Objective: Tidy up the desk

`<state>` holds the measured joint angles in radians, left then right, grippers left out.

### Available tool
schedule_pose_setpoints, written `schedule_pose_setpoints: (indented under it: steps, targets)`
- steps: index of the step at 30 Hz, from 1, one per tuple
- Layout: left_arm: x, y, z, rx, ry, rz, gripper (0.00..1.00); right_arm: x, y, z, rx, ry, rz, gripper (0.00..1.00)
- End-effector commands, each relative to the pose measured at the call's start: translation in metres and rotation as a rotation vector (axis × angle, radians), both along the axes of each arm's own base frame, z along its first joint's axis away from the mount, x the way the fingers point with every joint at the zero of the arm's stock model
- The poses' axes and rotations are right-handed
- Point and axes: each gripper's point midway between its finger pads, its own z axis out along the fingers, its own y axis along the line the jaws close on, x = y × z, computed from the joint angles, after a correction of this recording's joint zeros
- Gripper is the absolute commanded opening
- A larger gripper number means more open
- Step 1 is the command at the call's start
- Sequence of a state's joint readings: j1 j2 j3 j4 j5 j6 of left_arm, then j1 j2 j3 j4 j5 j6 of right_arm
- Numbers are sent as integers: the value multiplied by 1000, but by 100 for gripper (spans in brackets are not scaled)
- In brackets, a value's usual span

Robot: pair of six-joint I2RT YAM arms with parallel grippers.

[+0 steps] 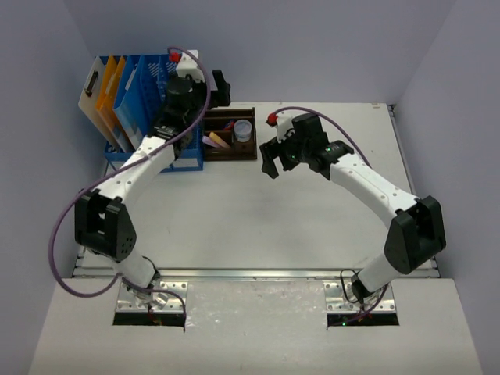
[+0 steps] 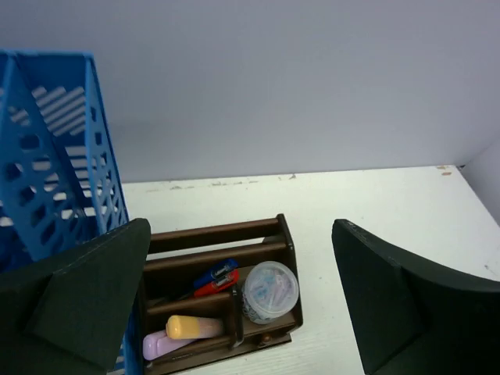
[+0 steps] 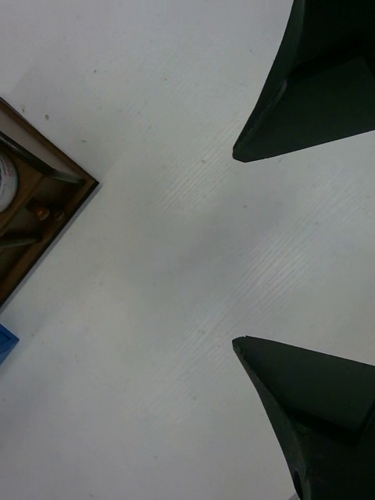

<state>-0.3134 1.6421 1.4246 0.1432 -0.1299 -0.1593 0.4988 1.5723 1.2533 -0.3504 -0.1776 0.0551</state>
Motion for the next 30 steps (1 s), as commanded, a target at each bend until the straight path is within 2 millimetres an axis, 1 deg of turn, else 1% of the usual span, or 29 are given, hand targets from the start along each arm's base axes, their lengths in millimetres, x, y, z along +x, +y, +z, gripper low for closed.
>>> schedule_pose_setpoints:
  steps: [1,2,3,4,5,6,7,8,9,10,11,12,13,14,15,17,18,19,20,21,22,23,24,25,30]
  targets:
    - [-35,6,26,85,45,-49,100,6,-10,26,1,-86,-27,95]
    - [-45,7,29,94,62,-66,100,4,-14,21,-11,-79,-38,99]
    - [-51,8,24,107,92,-77,100,3,-17,22,-11,-83,-48,99]
    - [-62,10,9,132,163,-86,100,2,-20,20,-10,-77,-65,99]
    - [-71,12,5,139,188,-95,100,-2,-26,10,-21,-56,-82,99]
    - [-78,12,-3,146,220,-110,100,-4,-31,6,-21,-43,-100,99]
    - [-91,14,-28,179,295,-134,100,-9,-34,6,-8,-35,-124,99]
    - [-102,15,-34,186,314,-150,100,-12,-39,3,-6,-29,-142,99]
    - [-110,18,-45,194,345,-150,100,-18,-51,-14,-18,0,-178,99]
    - [-123,18,-72,207,399,-178,100,-23,-59,-10,1,-9,-207,99]
    - [-133,23,-71,205,388,-170,100,-29,-77,-27,-17,10,-249,99]
    - [-138,25,-77,210,386,-171,100,-31,-88,-30,-20,6,-278,99]
    - [-147,27,-96,219,406,-177,100,-35,-98,-33,-31,1,-297,99]
    - [-155,29,-92,223,378,-183,100,-42,-116,-39,-43,7,-333,99]
    - [-161,32,-108,226,392,-182,100,-46,-124,-43,-54,11,-343,99]
    - [-170,36,-111,216,378,-170,100,-57,-142,-55,-77,15,-374,99]
    - [-174,38,-123,216,390,-165,100,-60,-145,-57,-92,3,-360,99]
    - [-176,40,-123,214,383,-158,100,-64,-147,-59,-101,1,-345,99]
    - [-177,48,-130,227,387,-117,100,-70,-150,-62,-121,-7,-322,99]
    - [-178,51,-132,232,383,-101,100,-72,-151,-62,-127,-12,-316,99]
    - [-180,56,-130,241,368,-81,100,-74,-154,-62,-134,-17,-320,99]
    - [-181,58,-129,245,360,-74,100,-74,-157,-61,-133,-23,-329,99]
    - [-183,60,-133,250,366,-71,100,-74,-159,-60,-131,-25,-336,99]
    - [-184,61,-130,250,361,-64,100,-75,-161,-60,-131,-26,-341,99]
    - [-184,62,-125,247,357,-59,100,-74,-161,-55,-124,-36,-345,99]
